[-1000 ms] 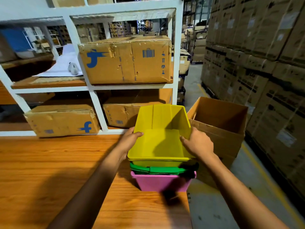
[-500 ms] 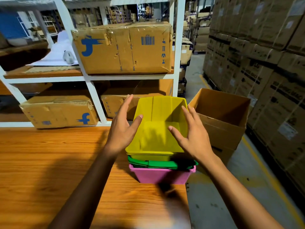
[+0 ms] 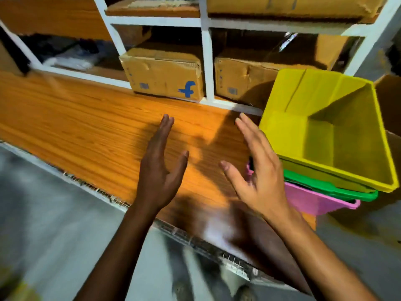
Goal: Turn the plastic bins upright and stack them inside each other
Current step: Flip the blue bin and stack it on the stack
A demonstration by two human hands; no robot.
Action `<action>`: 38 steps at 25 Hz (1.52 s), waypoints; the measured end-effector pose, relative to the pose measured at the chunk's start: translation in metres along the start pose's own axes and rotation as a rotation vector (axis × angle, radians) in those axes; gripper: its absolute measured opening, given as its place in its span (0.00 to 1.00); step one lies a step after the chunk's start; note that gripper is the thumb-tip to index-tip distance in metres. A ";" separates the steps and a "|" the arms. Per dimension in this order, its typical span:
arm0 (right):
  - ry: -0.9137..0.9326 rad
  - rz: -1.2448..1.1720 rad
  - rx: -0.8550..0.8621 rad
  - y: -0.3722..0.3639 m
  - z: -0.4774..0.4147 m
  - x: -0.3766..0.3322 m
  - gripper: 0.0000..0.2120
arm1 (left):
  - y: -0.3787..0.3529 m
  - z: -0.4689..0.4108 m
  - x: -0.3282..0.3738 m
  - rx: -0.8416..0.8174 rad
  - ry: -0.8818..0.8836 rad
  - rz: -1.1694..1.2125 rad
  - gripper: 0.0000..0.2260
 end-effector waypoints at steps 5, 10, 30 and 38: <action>0.052 -0.104 -0.196 -0.115 -0.008 -0.043 0.34 | 0.086 0.068 -0.081 0.114 0.163 -0.124 0.28; 0.007 -0.102 -0.441 -0.249 -0.013 -0.100 0.36 | 0.178 0.145 -0.169 0.214 0.372 -0.098 0.28; 0.116 -0.264 -0.844 -0.707 -0.120 -0.250 0.38 | 0.473 0.294 -0.467 0.525 0.869 -0.322 0.28; 0.119 -0.186 -0.983 -0.906 -0.250 -0.279 0.38 | 0.605 0.216 -0.632 0.567 0.975 -0.306 0.28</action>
Point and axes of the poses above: each hand's wrist, its own z-axis away from the middle knuckle, its own y-axis out of the back of the hand, x = y × z, the point moved 1 cm from there along -z, towards the middle knuckle, and after that the axes turned 9 degrees about -x, right-handed, at the moved point
